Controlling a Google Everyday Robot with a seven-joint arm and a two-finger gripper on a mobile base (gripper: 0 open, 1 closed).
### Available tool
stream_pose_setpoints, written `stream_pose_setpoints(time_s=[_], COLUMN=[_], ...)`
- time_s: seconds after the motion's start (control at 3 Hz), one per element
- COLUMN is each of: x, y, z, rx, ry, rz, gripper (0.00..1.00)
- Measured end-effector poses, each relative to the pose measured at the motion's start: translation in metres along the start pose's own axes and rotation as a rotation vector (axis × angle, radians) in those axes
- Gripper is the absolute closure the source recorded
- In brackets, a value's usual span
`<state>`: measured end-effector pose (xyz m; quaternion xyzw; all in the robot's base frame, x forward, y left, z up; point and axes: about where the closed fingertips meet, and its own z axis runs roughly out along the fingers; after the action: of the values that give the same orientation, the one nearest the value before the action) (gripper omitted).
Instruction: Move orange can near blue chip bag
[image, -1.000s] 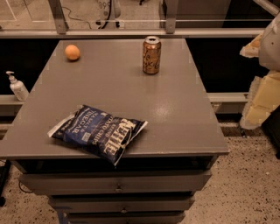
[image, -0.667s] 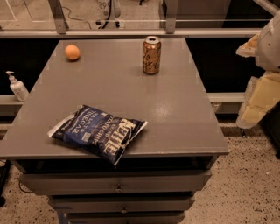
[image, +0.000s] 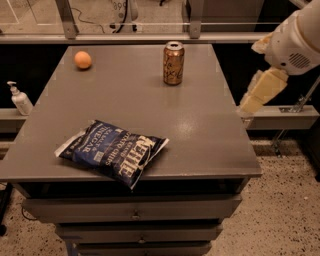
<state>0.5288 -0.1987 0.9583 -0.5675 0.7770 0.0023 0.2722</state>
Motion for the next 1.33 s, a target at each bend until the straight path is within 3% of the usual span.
stream_pose_setpoints(time_s=[0.33, 0.67, 1.33], x=[-0.013, -0.037, -0.084], y=[-0.044, -0.072, -0.11], z=[0.04, 0.086, 0.158], rx=[0.017, -0.01, -0.048], ry=[-0.1, -0.204, -0.394], rz=[0.106, 0.202, 0.33], gripper=[0.0, 0.0, 0.0])
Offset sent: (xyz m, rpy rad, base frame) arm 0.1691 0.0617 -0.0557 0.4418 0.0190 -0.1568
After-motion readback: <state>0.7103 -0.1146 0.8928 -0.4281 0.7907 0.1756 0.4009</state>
